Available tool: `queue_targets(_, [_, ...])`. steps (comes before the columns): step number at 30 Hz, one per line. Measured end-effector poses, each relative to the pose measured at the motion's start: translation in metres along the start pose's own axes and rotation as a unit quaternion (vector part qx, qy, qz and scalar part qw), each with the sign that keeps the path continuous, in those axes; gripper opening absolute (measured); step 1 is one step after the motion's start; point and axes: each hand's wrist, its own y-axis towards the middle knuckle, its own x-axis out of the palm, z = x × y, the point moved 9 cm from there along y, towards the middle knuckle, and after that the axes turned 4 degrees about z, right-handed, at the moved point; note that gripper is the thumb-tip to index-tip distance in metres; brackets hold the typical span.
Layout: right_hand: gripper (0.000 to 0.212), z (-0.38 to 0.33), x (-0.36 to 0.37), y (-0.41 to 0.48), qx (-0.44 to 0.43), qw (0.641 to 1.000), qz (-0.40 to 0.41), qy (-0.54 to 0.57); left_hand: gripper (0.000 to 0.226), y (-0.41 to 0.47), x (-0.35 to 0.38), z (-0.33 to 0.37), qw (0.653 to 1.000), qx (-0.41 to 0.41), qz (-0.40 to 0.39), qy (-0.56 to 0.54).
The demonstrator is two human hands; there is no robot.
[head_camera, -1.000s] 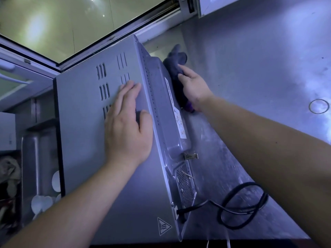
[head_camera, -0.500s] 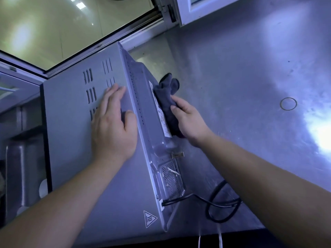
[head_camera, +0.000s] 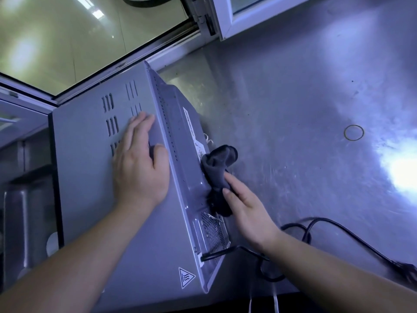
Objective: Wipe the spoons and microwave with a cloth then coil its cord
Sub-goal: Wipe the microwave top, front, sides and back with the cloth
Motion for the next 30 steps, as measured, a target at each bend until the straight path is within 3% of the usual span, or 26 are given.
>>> queue_targets(8, [0.046, -0.042, 0.027, 0.004, -0.11, 0.991, -0.015, -0.074, 0.06, 0.001, 0.0, -0.002, 1.0, 0.003, 0.007, 0.012])
queue_targets(15, [0.048, -0.1, 0.036, 0.106, -0.075, 0.987, -0.102, -0.098, 0.059, 0.001, 0.0, -0.001, 1.0, 0.003, 0.004, 0.017])
queue_targets(22, [0.049, -0.114, 0.045, 0.183, -0.065, 0.993, -0.079, -0.066, 0.059, 0.0, 0.0, 0.0, 1.0, -0.002, -0.004, 0.018])
queue_targets(27, [0.047, -0.121, 0.052, 0.152, -0.094, 0.99, -0.1, -0.008, 0.06, 0.0, 0.001, -0.001, 1.0, -0.004, -0.003, 0.013])
queue_targets(30, [0.043, -0.117, 0.048, 0.107, -0.15, 0.982, -0.094, -0.06, 0.061, 0.001, 0.0, 0.0, 1.0, 0.003, -0.002, 0.016])
